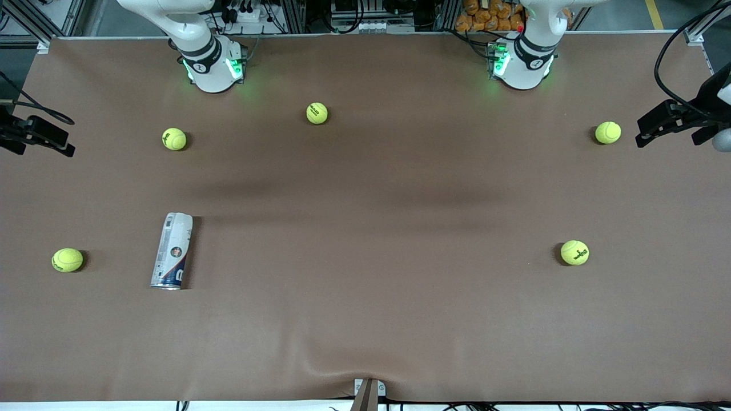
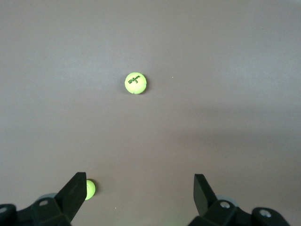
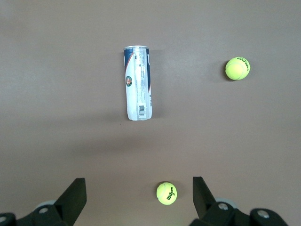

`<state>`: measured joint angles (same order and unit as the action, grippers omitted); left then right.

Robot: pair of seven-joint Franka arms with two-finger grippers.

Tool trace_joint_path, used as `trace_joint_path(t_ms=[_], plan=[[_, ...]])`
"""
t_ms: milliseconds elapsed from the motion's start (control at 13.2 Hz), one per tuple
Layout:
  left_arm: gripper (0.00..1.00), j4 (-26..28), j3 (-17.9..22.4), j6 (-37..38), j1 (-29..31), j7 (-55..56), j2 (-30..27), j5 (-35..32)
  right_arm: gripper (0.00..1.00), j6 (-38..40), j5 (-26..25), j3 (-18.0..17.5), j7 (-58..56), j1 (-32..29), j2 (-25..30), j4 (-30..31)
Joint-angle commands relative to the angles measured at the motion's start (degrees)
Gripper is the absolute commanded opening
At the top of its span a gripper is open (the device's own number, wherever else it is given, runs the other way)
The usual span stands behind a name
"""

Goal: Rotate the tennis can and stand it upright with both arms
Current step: 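Reach the right gripper down to the clear tennis can lying sideways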

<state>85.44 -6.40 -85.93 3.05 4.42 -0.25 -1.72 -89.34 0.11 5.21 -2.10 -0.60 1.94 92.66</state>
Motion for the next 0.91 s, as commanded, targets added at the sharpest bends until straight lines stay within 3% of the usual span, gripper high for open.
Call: trace_joint_path(t_ms=[0,456,835], plan=[[1.00,-0.53,-0.10,1.64,0.11,-0.99,-0.63,-1.27,1.00,0.83,-0.81,-0.64,0.95,-0.63,-0.01,-0.46],[1.00,-0.62,-0.10,1.64,0.11,-0.99,-0.45,-1.09,1.00,1.10,-0.90,-0.64,-0.88,-0.36,-2.02,-0.29],[1.00,-0.62,-0.10,1.64,0.20,-1.08,-0.54,-1.18,1.00,-4.06,-0.11,-0.73,-1.24,1.21,-15.88,-0.29]])
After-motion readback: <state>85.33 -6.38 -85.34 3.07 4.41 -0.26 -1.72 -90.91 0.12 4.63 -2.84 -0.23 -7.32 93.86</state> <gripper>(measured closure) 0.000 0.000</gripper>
